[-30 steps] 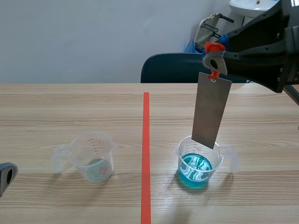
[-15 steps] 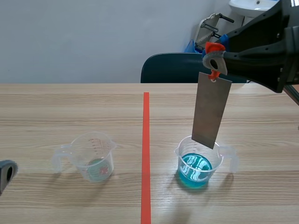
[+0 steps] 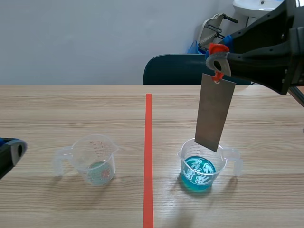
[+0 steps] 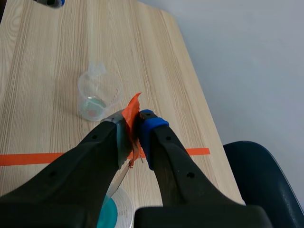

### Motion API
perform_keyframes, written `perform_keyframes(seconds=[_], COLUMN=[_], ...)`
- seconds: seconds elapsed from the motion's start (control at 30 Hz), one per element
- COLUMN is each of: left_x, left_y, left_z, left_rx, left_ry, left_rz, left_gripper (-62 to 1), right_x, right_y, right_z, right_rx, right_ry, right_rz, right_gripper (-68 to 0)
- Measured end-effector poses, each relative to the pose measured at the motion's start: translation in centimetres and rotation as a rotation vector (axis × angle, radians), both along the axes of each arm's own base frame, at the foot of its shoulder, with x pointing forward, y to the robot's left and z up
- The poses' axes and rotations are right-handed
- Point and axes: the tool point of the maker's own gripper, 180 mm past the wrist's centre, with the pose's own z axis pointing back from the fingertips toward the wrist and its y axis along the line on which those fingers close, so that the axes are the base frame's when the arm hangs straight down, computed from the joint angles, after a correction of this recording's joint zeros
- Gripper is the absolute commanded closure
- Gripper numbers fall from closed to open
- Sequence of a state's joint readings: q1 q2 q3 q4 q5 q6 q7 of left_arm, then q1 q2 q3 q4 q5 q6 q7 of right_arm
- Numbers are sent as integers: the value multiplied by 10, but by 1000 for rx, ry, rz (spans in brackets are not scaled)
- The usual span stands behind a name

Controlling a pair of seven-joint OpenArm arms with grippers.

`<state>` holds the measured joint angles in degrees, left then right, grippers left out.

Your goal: Do the redox reaction experiment

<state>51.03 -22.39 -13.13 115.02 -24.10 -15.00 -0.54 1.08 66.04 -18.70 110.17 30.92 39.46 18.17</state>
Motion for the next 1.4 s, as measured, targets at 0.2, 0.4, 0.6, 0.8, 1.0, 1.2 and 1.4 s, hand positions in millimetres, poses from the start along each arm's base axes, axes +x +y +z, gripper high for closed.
perform_keyframes(seconds=[0.2, 0.4, 0.6, 0.8, 1.0, 1.2, 1.4], left_x=[24, 51, 61, 77, 92, 88, 79], left_y=[-27, -65, -117, -149, -166, -181, -197], left_z=[-23, -42, -61, -69, -84, -105, -107], left_rx=[-86, -85, -89, -99, -85, -82, -104], left_ry=[-37, -61, -48, -53, -39, -6, -10], left_rz=[-87, -199, -337, -381, -383, -422, -466], left_gripper=[-40, -40, -40, -40, -40, -40, -40], right_x=[0, 0, 0, 0, 0, 0, 0], right_y=[0, 0, 0, 0, 0, 0, 0], right_z=[0, 0, 0, 0, 0, 0, 0], right_rx=[0, -1, 0, 0, -1, 0, 0], right_ry=[0, 0, 0, 0, 0, 0, 0], right_rz=[0, 0, 0, 0, 0, 0, 0], right_gripper=[-8, -8, -8, -8, -8, -8, -8])
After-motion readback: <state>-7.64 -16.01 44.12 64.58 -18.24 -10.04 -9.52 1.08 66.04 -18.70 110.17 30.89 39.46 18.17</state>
